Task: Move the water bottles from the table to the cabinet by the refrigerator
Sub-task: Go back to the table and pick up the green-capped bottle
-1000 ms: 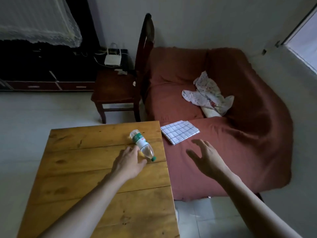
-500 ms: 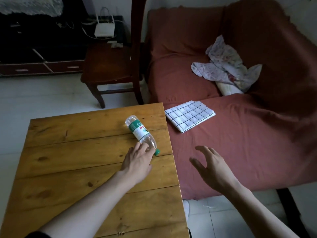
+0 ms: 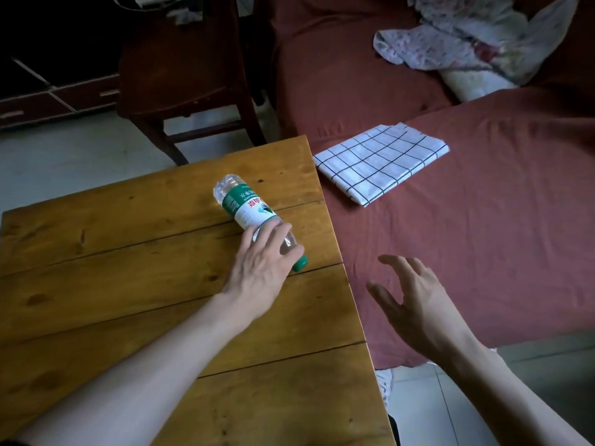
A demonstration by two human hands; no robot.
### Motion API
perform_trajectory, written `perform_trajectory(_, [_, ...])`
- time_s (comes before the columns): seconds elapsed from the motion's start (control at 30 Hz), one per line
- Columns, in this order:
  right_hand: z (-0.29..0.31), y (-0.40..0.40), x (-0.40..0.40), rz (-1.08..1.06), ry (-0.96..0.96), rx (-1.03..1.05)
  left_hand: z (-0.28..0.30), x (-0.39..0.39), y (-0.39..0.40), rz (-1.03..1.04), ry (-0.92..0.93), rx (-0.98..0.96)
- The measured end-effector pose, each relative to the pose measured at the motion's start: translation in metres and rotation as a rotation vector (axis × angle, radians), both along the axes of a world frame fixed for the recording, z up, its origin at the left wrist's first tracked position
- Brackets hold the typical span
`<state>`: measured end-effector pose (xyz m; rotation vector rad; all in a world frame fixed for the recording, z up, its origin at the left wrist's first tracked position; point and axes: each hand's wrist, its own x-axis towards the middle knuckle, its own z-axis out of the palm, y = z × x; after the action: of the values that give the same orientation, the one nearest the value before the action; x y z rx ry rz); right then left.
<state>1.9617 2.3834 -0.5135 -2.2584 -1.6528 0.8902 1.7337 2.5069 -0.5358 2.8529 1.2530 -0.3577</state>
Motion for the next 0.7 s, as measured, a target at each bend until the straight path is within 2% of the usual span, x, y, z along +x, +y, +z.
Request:
perform_trajectory(0.13, [-0.012, -0.004, -0.001, -0.021, 0.033, -0.025, -0.015, 0.004, 0.010, -0.058, -0.003, 0.017])
perform_trajectory(0.33, [-0.008, -0.002, 0.002, -0.042, 0.055, -0.058, -0.009, -0.004, 0.016, -0.161, -0.227, 0.078])
perform_trajectory(0.43, [0.004, 0.006, 0.005, -0.064, 0.056, -0.040, 0.002, -0.008, 0.022, -0.097, -0.310, 0.069])
perform_trajectory(0.6, [0.018, 0.019, 0.001, -0.082, 0.097, -0.001, 0.010, 0.002, 0.043, -0.074, -0.011, -0.061])
perform_trajectory(0.7, [0.016, 0.019, 0.001, -0.078, 0.114, 0.000, 0.004, 0.009, 0.051, -0.083, 0.048, -0.031])
